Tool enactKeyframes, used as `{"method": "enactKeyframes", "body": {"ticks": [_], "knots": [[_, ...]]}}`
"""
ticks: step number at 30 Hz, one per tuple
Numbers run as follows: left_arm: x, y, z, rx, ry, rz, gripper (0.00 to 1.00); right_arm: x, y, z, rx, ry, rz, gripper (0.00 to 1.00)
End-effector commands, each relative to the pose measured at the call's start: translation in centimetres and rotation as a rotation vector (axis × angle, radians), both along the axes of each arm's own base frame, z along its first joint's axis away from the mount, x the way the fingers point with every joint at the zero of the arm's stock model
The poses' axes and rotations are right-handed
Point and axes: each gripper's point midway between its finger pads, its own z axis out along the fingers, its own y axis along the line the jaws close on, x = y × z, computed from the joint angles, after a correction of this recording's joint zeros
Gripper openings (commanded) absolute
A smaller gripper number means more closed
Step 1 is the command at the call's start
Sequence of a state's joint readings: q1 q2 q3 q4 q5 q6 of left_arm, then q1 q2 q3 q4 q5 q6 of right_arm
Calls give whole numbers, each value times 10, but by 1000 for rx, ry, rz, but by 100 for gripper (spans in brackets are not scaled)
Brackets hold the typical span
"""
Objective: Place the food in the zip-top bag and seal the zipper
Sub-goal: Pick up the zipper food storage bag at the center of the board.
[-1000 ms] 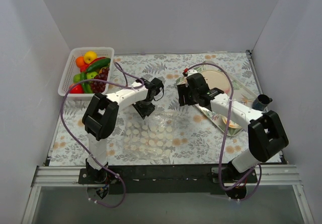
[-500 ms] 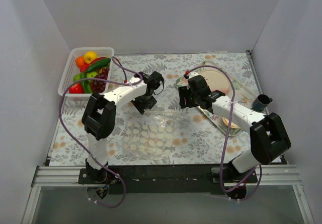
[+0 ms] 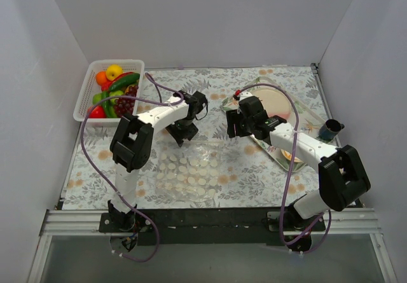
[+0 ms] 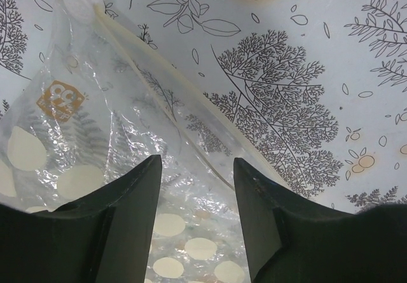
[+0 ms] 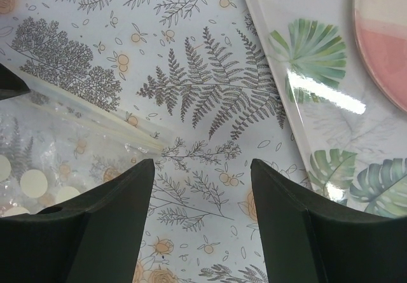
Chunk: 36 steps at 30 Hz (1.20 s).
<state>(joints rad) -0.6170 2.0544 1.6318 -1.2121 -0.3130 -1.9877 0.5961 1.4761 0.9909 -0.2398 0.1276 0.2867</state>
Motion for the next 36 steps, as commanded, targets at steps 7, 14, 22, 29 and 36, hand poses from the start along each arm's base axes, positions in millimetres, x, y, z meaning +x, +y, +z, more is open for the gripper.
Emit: {"method": "enactKeyframes", "body": {"ticks": [7, 14, 22, 29, 36], "knots": [[5, -9, 0, -74, -69, 262, 22, 1, 2, 10, 29, -32, -2, 70], [10, -23, 17, -169, -132, 69, 0, 3, 9, 22, 40, -57, 55, 71], [24, -53, 172, -490, -681, -441, 0, -3, 42, 85, 223, -79, 169, 73], [10, -60, 198, -541, -735, -615, 0, -13, 72, 119, 385, -56, 265, 72], [9, -59, 194, -513, -736, -672, 0, -11, 46, 157, 385, -160, 132, 71]]}}
